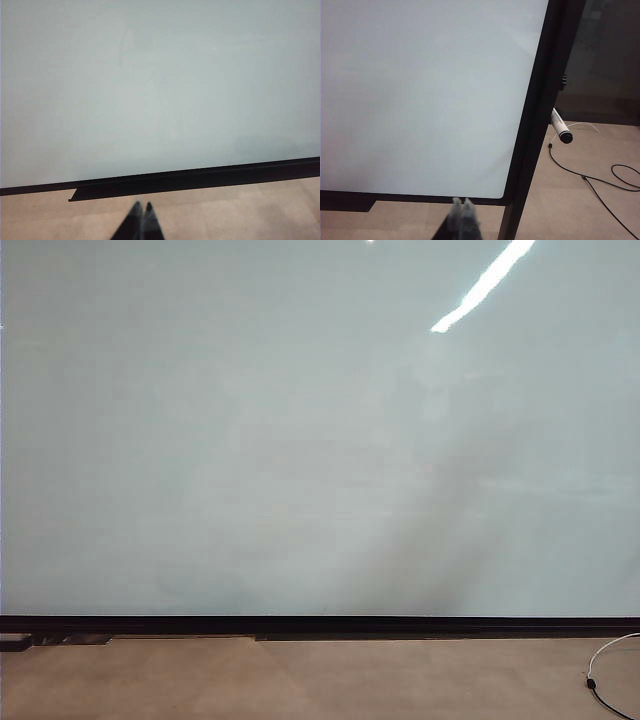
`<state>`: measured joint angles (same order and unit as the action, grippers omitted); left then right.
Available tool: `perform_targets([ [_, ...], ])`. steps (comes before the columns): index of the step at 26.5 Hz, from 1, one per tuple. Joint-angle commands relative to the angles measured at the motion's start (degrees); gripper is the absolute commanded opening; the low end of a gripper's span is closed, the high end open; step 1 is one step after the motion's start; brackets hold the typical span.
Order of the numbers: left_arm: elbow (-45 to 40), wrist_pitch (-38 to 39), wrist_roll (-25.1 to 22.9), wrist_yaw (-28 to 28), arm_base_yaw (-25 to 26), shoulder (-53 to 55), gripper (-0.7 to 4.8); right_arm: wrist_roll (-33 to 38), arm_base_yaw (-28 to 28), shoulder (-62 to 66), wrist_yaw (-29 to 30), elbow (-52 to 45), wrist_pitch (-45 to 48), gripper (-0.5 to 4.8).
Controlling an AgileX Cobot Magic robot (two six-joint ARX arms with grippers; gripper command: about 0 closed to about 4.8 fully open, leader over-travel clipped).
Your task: Pick up the pen on the shelf to the right of the whiteboard and draw a straight line.
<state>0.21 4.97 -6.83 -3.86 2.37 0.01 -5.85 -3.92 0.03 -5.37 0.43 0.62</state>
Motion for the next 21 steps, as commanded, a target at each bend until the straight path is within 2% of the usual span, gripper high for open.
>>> perform_targets([
  [1, 0.2, -0.7, 0.0, 0.0, 0.0, 0.0, -0.05, 0.2, 0.0, 0.0, 0.0, -0.4, 1.3, -0.08],
  [14, 0.2, -0.7, 0.0, 0.0, 0.0, 0.0, -0.05, 0.3, 0.0, 0.0, 0.7, -0.4, 1.7, -0.08],
  [18, 0.2, -0.7, 0.0, 0.0, 0.0, 0.0, -0.05, 0.3, 0.0, 0.0, 8.5, 0.1, 7.0, 0.04],
  [21, 0.2, -0.7, 0.0, 0.0, 0.0, 0.0, -0.05, 1.4, 0.2, 0.2, 5.1, 3.7, 5.0, 0.07],
])
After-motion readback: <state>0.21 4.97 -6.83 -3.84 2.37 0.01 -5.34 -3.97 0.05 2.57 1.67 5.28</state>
